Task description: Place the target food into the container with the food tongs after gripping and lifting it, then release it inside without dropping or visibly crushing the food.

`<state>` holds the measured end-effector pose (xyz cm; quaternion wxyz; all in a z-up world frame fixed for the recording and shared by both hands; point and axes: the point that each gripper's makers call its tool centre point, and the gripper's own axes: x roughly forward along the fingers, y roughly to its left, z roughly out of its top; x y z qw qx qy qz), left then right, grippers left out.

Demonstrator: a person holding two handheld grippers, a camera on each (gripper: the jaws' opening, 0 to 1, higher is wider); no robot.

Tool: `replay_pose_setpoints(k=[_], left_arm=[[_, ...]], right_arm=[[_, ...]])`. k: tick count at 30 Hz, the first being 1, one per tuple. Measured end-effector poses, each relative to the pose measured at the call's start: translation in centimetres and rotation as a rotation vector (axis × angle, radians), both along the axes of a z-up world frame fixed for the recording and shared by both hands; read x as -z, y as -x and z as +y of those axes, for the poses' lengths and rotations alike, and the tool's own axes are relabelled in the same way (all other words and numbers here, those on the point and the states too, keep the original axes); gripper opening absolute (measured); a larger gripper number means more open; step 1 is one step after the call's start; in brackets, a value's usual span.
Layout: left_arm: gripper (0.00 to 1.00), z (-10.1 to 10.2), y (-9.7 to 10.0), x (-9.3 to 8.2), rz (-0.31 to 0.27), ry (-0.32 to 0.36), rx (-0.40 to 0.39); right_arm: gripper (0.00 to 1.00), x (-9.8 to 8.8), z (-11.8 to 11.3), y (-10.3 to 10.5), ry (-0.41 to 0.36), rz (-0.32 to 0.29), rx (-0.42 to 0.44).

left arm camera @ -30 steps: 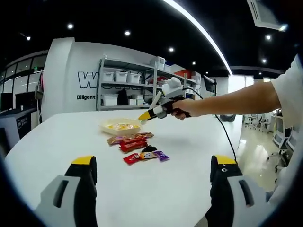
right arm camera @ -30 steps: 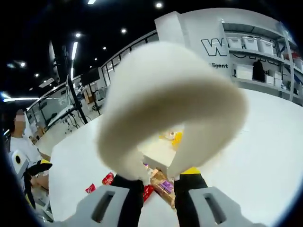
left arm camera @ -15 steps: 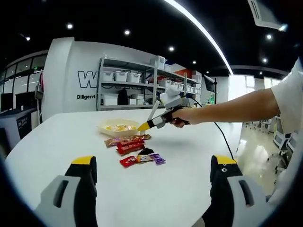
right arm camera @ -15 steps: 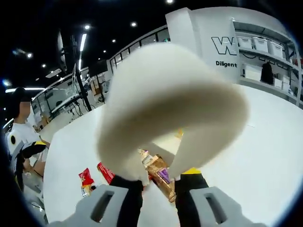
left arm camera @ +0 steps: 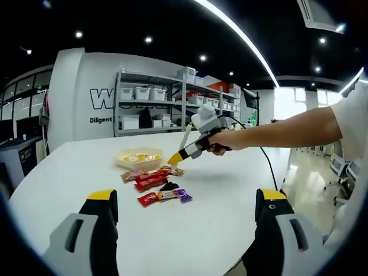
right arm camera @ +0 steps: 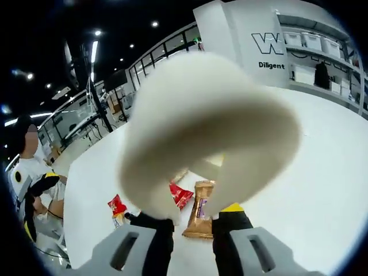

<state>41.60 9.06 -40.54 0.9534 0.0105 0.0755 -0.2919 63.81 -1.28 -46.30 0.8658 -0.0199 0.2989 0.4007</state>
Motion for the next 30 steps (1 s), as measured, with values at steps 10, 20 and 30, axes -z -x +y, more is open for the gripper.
replay_pose_setpoints(k=[10, 20, 30], left_arm=[[0.97, -0.3, -0.1, 0.9, 0.030, -0.032, 0.018], [0.97, -0.1, -0.3, 1.6, 0.036, -0.050, 0.001], [0.97, -0.5, -0.8, 2.0, 0.047, -0.037, -0.007]], right_arm=[[0.22, -0.5, -0.6, -1.2, -0.031, -0.023, 0.117], [0.23, 0.8, 1.0, -2.6, 0.076, -0.103, 0.113], [0.14, 2.0, 1.7, -2.2, 0.083, -0.001, 0.069]])
